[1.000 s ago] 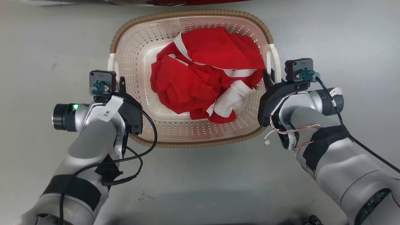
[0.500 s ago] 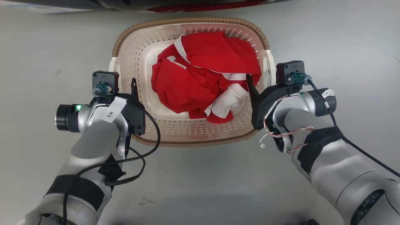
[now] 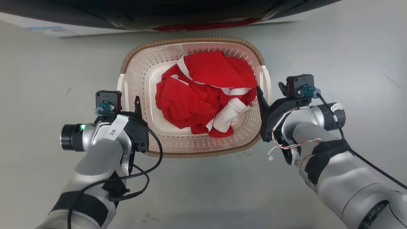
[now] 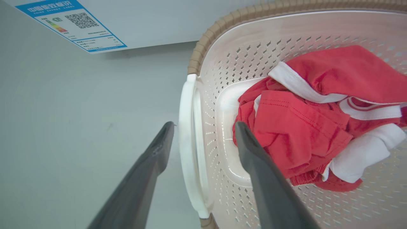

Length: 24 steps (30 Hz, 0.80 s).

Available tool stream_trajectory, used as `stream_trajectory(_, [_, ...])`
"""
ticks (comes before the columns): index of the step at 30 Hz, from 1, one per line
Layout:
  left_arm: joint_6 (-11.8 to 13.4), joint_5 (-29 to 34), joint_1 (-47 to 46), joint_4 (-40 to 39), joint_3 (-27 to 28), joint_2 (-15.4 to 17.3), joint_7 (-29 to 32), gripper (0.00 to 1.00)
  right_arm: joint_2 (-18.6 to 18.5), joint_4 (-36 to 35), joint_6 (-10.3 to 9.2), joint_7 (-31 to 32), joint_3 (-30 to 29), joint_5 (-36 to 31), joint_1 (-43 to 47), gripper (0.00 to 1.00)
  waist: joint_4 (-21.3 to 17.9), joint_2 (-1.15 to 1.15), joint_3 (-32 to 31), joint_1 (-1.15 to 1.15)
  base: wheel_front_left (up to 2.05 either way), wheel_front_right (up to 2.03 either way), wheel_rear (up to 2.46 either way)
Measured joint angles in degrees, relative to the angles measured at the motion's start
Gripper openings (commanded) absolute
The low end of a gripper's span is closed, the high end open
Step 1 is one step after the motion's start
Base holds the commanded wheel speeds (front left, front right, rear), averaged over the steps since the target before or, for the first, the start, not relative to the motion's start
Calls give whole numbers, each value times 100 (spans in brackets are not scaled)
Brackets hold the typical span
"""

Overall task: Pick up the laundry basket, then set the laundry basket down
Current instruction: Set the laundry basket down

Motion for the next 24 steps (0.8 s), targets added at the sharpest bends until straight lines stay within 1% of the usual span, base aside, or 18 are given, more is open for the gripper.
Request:
stream_trajectory(9, [-63,-88,347,-16,136,-4,-122,100,7,15,15,-315,23,21,151,100,-39,0,-551,0,0,0,0])
stream_trajectory(13, [-66,-93,533,-97,170,1,-155,100,8,65,76,-423,-158,65,303,100,-59,0,-851,0,0,0,0])
stream_trajectory(15, [-113,-83,603,-160,147,7,-156,100,0,67,116,-464,-253,97,411,100,-66,0,-1006,0,0,0,0])
stream_trajectory(17, [-113,-42,706,-279,134,27,-157,100,-20,58,124,-474,-346,143,531,100,-73,0,-1168,0,0,0,0])
stream_trajectory(20, [-109,8,910,-526,167,121,-157,100,-114,9,166,-488,-494,202,730,100,-81,0,-1413,-1,0,0,0])
stream_trajectory(24, [-108,91,1216,-914,289,246,-157,100,-246,-263,166,-487,-756,198,985,100,-89,-1,-1749,-1,0,0,0])
